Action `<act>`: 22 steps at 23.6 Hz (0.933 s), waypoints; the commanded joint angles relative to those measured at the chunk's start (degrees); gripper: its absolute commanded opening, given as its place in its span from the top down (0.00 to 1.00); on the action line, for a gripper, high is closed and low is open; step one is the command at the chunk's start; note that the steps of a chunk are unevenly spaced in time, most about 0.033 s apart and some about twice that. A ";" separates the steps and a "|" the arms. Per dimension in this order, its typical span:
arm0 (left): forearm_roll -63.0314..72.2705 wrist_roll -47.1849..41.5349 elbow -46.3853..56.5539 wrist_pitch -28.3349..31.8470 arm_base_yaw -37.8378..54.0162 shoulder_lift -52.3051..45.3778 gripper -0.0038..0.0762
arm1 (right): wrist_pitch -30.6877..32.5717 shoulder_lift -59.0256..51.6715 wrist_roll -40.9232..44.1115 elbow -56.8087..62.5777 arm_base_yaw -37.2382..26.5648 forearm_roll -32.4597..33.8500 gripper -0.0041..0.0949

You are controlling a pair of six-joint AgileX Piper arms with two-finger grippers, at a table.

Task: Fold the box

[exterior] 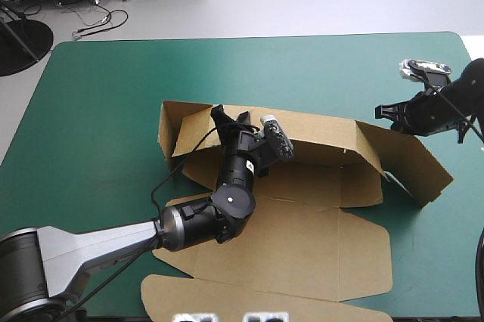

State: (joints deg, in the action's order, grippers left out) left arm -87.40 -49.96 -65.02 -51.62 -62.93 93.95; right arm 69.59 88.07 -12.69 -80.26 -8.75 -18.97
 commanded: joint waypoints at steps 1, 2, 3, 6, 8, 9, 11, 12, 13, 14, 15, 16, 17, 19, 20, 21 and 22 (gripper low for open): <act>-1.84 -5.60 -1.32 -3.02 -0.12 -2.52 0.96 | 2.18 -2.87 -2.91 0.68 -1.90 -2.97 0.98; -1.84 -6.67 -1.32 -2.92 -0.12 -2.52 0.96 | 2.18 -2.87 -3.46 1.10 -2.18 -4.07 0.98; -1.84 -7.83 -1.32 -2.77 -0.12 -2.52 0.96 | 2.18 -2.87 -3.75 1.20 -2.29 -4.87 0.98; -0.35 -8.49 -1.32 -1.20 -0.12 -2.52 0.96 | 2.18 -2.87 -4.39 2.31 -2.29 -6.97 0.98; 0.39 -11.58 -1.32 -0.96 -0.12 -2.52 0.96 | 2.18 -3.31 -4.98 3.25 -2.29 -9.39 0.98; 0.25 -14.35 -1.32 -0.46 -0.12 -2.52 0.96 | 2.18 -3.87 -5.59 3.42 -2.29 -10.89 0.98; 0.25 -16.89 -1.44 0.86 -0.12 -2.52 0.96 | 2.18 -4.98 -5.47 3.51 -2.19 -11.01 0.98; 0.25 -17.79 -1.44 1.43 -0.12 -2.52 0.96 | 2.18 -5.50 -5.20 3.51 -2.19 -11.01 0.98; 0.25 -18.99 -1.44 1.65 -0.12 -2.52 0.96 | 2.18 -6.73 -5.02 3.96 -2.19 -11.01 0.98; 0.25 -19.27 -1.58 1.75 -0.12 -2.52 0.96 | 2.18 -7.38 -4.75 4.40 -2.19 -11.01 0.98; 0.25 -19.55 -1.83 1.88 -0.12 -2.52 0.96 | 2.18 -8.22 -4.58 5.10 -2.19 -11.01 0.98; 0.25 -19.67 -1.96 2.15 -0.12 -2.52 0.96 | 2.18 -9.16 -4.58 5.98 -2.19 -11.22 0.98; 0.25 -19.68 -2.22 2.38 -0.12 -2.52 0.96 | 2.18 -10.04 -4.58 6.81 -2.19 -11.22 0.98; -0.22 -19.68 -2.58 2.98 -0.12 -2.52 0.96 | 2.18 -11.80 -5.00 9.35 -2.19 -11.22 0.98; -0.83 -19.68 -2.64 4.01 -0.12 -2.52 0.96 | 2.18 -13.06 -6.61 10.99 -2.19 -11.22 0.98; -1.22 -19.34 -2.64 4.28 -0.12 -2.52 0.96 | 2.07 -13.68 -7.02 11.39 -2.19 -11.22 0.98; -1.44 -18.20 -2.64 4.56 -0.12 -2.52 0.96 | 2.07 -13.99 -7.19 11.39 -2.19 -11.22 0.98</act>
State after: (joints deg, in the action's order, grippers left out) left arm -86.66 -66.79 -65.67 -48.00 -62.94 93.88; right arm 68.26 77.10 -18.20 -68.86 -11.01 -27.60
